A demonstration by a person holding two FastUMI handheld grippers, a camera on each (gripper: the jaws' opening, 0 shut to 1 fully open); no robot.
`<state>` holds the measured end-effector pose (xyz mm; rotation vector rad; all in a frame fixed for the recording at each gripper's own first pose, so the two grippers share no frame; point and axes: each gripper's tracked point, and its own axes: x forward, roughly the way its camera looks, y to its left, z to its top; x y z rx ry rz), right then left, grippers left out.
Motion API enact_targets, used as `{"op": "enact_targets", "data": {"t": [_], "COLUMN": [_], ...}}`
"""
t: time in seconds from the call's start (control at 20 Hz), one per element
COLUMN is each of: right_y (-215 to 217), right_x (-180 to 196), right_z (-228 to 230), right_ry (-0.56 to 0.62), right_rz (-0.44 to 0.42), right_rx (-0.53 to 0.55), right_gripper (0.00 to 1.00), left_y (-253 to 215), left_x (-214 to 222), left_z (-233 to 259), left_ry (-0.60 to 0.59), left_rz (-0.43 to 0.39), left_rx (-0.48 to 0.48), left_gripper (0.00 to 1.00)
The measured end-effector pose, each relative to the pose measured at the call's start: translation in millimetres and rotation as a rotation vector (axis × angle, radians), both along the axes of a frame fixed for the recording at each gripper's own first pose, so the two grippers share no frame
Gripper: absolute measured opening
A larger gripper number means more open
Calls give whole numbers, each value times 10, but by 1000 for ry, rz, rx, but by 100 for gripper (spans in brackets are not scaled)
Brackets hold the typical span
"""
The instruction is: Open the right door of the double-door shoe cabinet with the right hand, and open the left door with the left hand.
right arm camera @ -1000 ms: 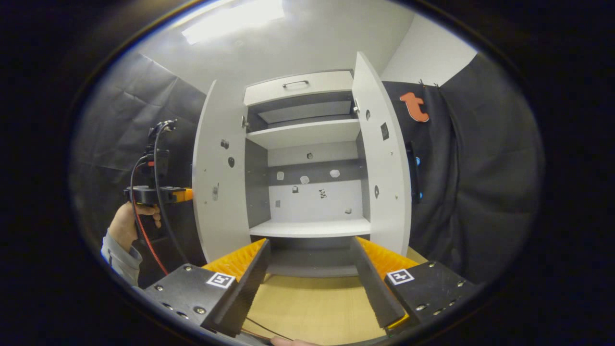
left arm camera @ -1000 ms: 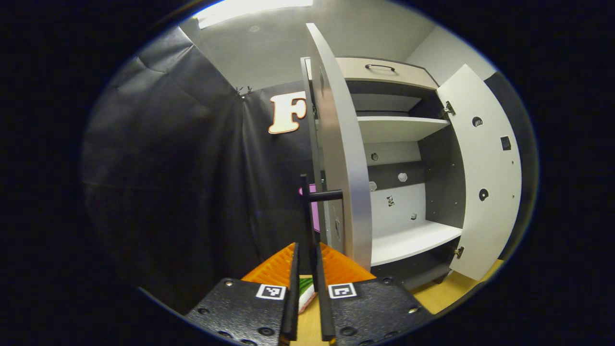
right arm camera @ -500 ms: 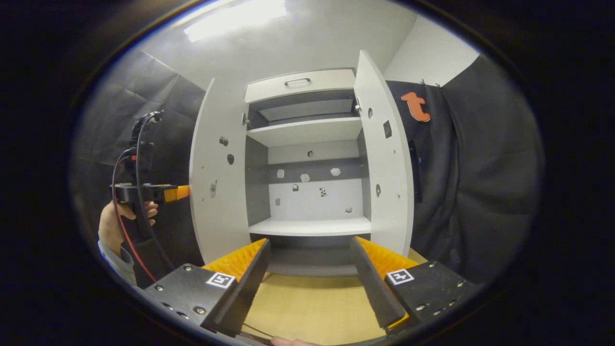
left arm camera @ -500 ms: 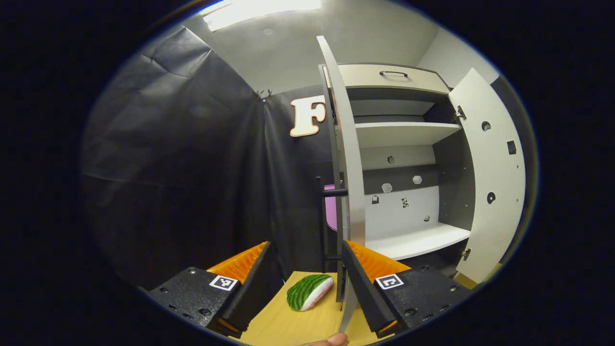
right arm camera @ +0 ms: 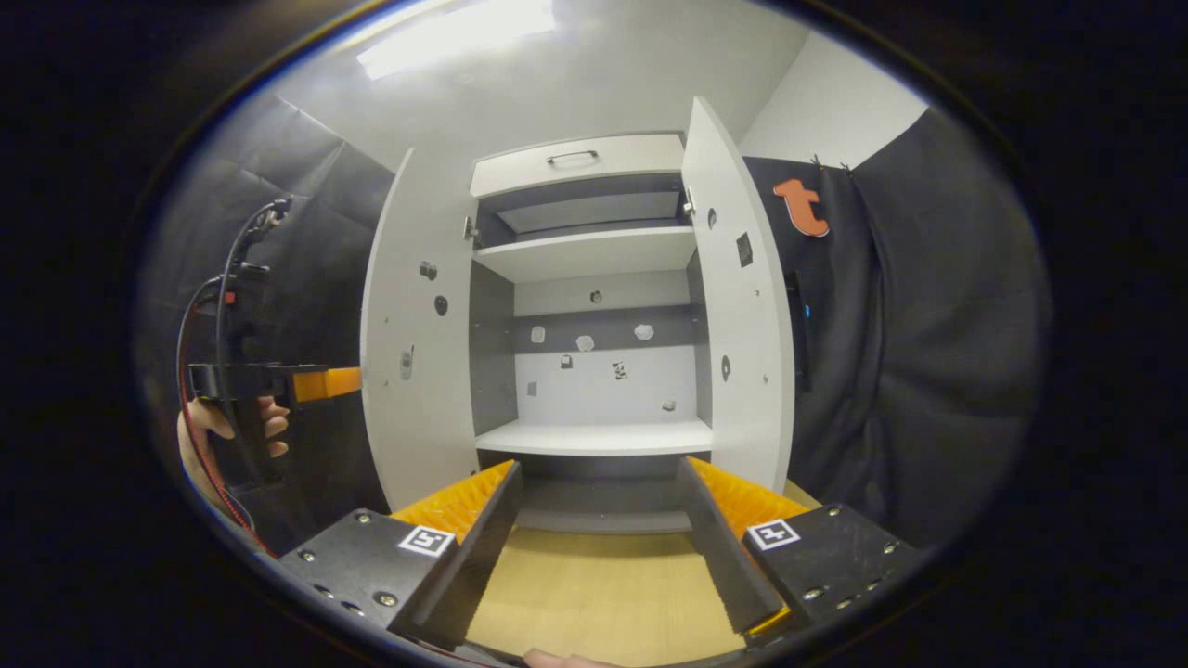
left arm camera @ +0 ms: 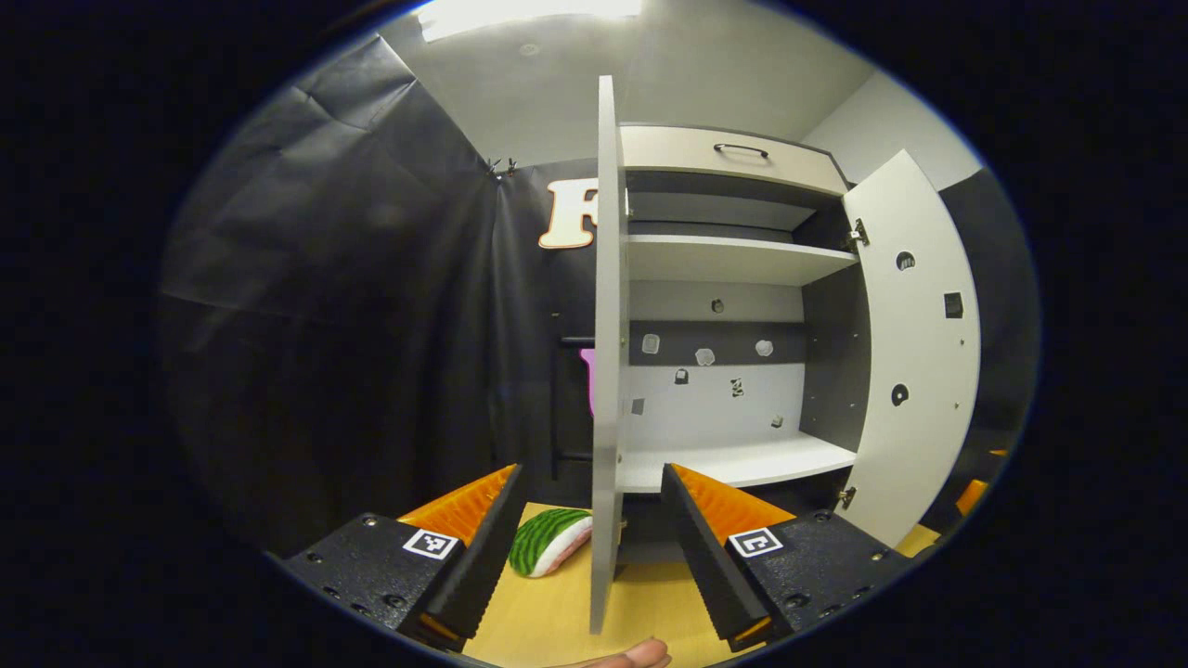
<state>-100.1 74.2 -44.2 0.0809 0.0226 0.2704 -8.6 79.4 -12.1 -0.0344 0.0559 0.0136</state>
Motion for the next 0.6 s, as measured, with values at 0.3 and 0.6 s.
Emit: {"op": "enact_targets", "data": {"t": [0.3, 0.6], "right_y": [-67, -166], "right_x": [14, 56], "right_z": [20, 70], "right_ry": [-6, -24], "right_rz": [-10, -40], "right_rx": [1, 5], "right_gripper": [94, 99], "left_y": [-461, -866], "left_x": [-168, -283], "left_z": [-1, -137], "left_ry": [-19, -14], "left_rz": [-71, -90], "left_rx": [12, 1], "left_gripper": [93, 94]}}
